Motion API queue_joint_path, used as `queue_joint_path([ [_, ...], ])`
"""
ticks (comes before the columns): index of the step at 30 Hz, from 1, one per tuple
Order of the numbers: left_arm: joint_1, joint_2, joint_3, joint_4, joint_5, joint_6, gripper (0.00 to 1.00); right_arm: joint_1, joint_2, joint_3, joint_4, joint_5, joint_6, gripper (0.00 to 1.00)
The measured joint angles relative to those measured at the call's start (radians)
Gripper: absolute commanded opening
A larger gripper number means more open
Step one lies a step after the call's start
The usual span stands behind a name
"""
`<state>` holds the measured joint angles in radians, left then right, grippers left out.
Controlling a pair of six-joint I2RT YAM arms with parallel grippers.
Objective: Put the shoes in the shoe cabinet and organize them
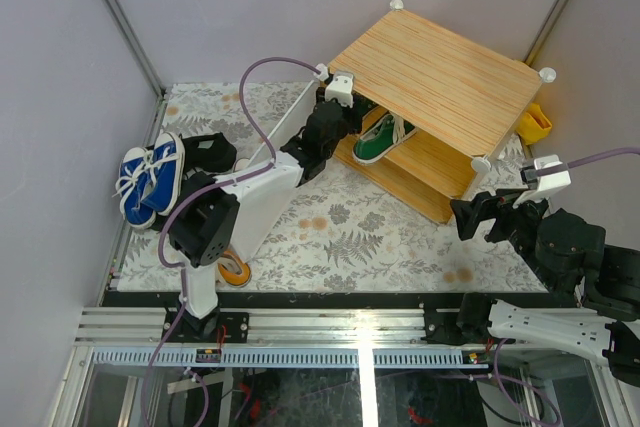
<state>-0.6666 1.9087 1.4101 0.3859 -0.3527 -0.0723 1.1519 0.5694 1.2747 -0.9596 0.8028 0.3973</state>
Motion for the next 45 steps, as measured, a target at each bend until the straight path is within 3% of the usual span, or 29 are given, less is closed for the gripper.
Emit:
queue_joint_path([
  [2,0.0,0.002,0.0,0.019,-0.008,-0.001,0.78,0.0,0.0,0.0,0.0,0.0,0.003,1.0],
  [10,0.0,-0.016,-0.06,0.056,-0.016,-0.015,1.0,0.0,0.0,-0.003,0.0,0.0,0.006,0.99],
  [20,-0.021,-0.279,-0.264,0.008,0.06,-0.039,0.99,0.0,0.0,-0.011,0.0,-0.001,0.006,0.99],
  [26,-0.02,-0.422,-0.316,-0.018,0.082,-0.076,0.86,0.0,0.0,-0.019,0.0,-0.003,0.006,1.0],
  [30,-0.019,-0.503,-0.432,-0.027,0.179,-0.13,0.82,0.0,0.0,-0.019,0.0,-0.003,0.006,1.0],
  [37,-0.053,-0.528,-0.5,-0.036,0.307,-0.229,0.83,0.0,0.0,-0.024,0.001,-0.004,0.006,1.0],
  [45,-0.1,-0.447,-0.43,-0.023,0.338,-0.253,0.8,0.0,0.0,-0.026,0.001,-0.008,0.006,1.0],
])
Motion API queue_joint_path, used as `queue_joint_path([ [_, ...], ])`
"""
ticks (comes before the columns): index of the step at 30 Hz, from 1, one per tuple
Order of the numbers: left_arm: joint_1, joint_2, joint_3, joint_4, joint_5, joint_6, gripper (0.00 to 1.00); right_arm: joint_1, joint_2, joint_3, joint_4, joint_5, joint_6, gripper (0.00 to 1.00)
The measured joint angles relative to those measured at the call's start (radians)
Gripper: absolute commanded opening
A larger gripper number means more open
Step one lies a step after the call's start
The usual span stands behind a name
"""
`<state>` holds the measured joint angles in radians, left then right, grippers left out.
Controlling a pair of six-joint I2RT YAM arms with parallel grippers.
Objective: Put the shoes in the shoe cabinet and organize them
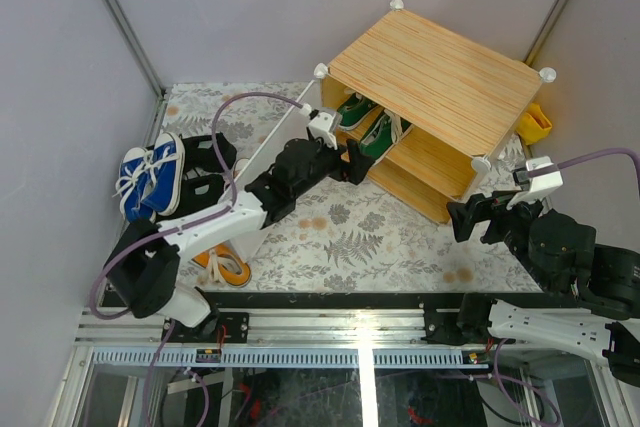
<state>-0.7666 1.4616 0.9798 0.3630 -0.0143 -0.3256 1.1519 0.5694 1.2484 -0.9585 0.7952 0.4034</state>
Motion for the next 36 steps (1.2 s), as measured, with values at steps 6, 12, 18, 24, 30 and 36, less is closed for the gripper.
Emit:
queue_joint_path([
  [6,-0.013,0.119,0.056,0.005,-0.038,-0.016,0.8,0.0,0.0,0.0,0.0,0.0,0.0,1.0],
  [12,-0.022,0.225,0.089,0.021,-0.111,-0.017,0.65,0.0,-0.009,-0.002,0.0,0.0,0.0,0.99],
  [18,-0.033,0.285,0.13,0.058,-0.177,0.007,0.3,0.0,-0.018,-0.003,0.0,0.0,0.0,0.99],
  [24,-0.039,0.293,0.147,0.069,-0.232,0.026,0.17,0.0,-0.023,-0.003,0.0,0.002,0.0,0.99],
  [30,-0.052,0.293,0.171,0.05,-0.252,0.043,0.08,0.0,-0.024,-0.004,0.0,0.002,0.0,1.0],
  [36,-0.052,0.323,0.253,0.036,-0.268,0.066,0.0,0.0,-0.024,-0.008,0.0,0.002,0.0,1.0],
])
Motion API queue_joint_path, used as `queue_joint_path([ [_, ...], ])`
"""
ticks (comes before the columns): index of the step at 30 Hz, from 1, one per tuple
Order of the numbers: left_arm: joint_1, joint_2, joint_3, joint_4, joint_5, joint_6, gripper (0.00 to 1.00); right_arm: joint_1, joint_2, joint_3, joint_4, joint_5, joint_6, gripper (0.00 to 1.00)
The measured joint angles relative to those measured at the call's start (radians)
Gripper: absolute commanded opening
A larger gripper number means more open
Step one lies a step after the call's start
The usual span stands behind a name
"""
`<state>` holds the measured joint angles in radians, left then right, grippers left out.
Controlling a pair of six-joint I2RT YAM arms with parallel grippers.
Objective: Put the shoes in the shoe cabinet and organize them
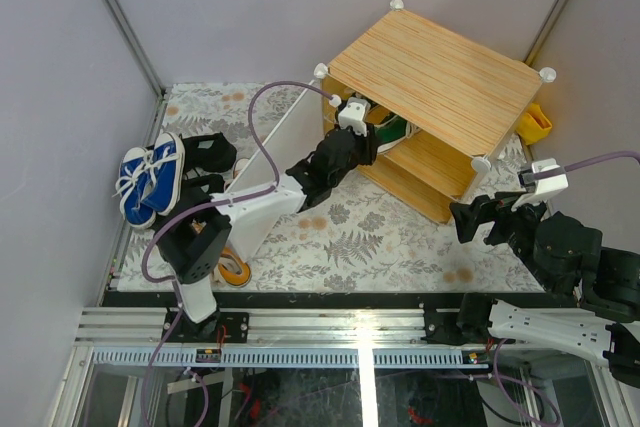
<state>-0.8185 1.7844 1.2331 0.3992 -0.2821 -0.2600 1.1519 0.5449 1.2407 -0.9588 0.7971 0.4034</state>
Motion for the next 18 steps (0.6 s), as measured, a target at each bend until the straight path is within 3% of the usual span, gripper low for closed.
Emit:
queue_joint_path([
  [18,0.024,0.139,0.11,0.122,-0.131,0.021,0.0,0.0,0.0,-0.003,0.0,0.0,0.0,0.99],
])
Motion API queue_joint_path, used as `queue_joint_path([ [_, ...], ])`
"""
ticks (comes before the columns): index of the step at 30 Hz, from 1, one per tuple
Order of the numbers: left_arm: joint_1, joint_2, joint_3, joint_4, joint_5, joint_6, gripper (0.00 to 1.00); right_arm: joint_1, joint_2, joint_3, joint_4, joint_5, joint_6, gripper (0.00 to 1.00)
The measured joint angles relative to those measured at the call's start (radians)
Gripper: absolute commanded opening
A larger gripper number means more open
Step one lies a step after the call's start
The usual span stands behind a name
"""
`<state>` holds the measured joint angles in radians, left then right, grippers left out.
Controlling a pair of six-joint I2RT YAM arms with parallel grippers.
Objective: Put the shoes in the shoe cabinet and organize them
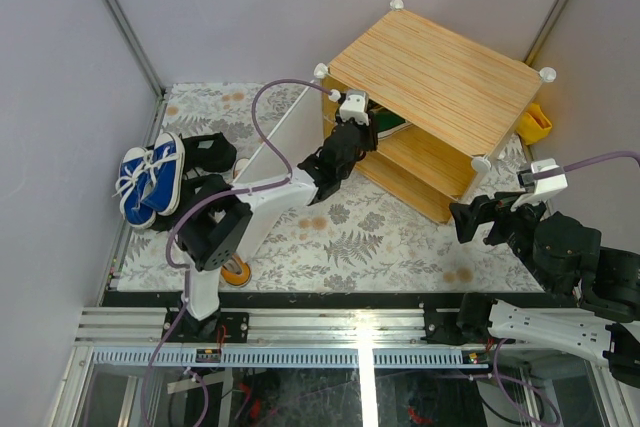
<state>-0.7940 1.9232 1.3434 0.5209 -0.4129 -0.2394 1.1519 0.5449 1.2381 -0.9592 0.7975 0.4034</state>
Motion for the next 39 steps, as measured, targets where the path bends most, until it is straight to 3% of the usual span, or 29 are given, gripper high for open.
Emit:
queue_joint_path([
  [7,0.01,0.061,0.001,0.064,-0.047,0.0,0.01,0.0,0.0,-0.007,0.0,0.0,0.0,1.0],
  [15,0.011,0.058,-0.01,0.089,-0.047,-0.02,0.51,0.0,0.0,-0.015,-0.001,0.003,0.0,0.99],
  [18,0.011,0.032,-0.043,0.093,-0.043,-0.033,0.6,0.0,0.0,-0.016,-0.001,0.003,0.001,0.99],
  [25,0.011,-0.063,-0.105,0.099,-0.036,-0.046,0.71,0.0,0.0,-0.025,0.0,0.003,0.006,1.0],
  [33,0.009,-0.198,-0.193,0.071,-0.003,-0.083,0.74,0.0,0.0,-0.026,0.0,0.002,0.013,0.99],
  [37,0.009,-0.277,-0.239,0.02,-0.019,-0.09,0.56,0.0,0.005,-0.026,0.0,-0.003,0.016,0.99],
  [39,0.01,-0.294,-0.247,0.0,-0.035,-0.098,0.55,0.0,0.014,-0.026,0.002,-0.006,0.016,1.0],
])
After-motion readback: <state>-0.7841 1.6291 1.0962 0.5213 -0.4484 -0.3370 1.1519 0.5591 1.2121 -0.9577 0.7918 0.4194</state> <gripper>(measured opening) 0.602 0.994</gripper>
